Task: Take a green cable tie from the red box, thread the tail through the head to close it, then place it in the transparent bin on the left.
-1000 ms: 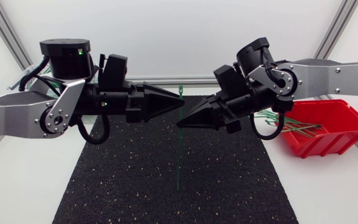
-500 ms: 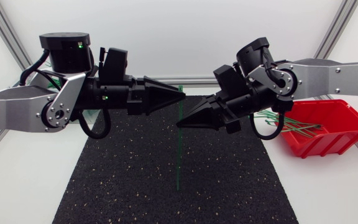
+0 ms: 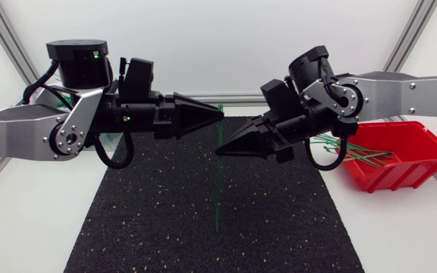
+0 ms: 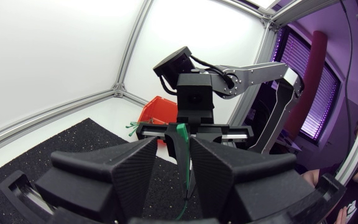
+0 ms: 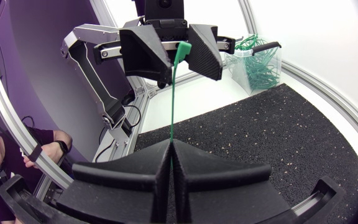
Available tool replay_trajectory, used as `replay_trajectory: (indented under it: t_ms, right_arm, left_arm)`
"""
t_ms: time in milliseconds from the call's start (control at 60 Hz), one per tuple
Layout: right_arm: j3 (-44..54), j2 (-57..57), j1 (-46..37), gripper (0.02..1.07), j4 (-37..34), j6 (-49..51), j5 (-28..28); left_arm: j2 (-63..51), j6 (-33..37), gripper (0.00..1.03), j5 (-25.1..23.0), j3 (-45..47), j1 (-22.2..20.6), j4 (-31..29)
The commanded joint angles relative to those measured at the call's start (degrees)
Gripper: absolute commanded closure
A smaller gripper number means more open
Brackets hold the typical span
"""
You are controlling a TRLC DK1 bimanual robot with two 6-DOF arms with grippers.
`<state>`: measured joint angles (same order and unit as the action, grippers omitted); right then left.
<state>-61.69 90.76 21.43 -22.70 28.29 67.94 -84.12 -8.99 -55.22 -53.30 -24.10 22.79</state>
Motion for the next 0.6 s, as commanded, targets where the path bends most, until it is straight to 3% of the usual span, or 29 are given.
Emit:
replay_trajectory:
  t_ms: [0, 383, 583]
  right_arm:
    - [1.49, 0.12, -0.07, 1.01, -0.5, -0.08, 0.52]
    - [1.57, 0.12, -0.07, 1.01, -0.33, -0.08, 0.52]
    - [1.49, 0.47, 0.01, 1.01, -0.33, -0.08, 0.52]
  left_arm:
    - [0.01, -0.32, 0.68, -0.59, 1.44, 0.02, 0.42]
    - [0.09, 0.12, 0.69, -0.59, 2.15, -0.42, 0.24]
    - [0.09, 0.12, 0.75, -0.59, 1.71, -0.51, 0.24]
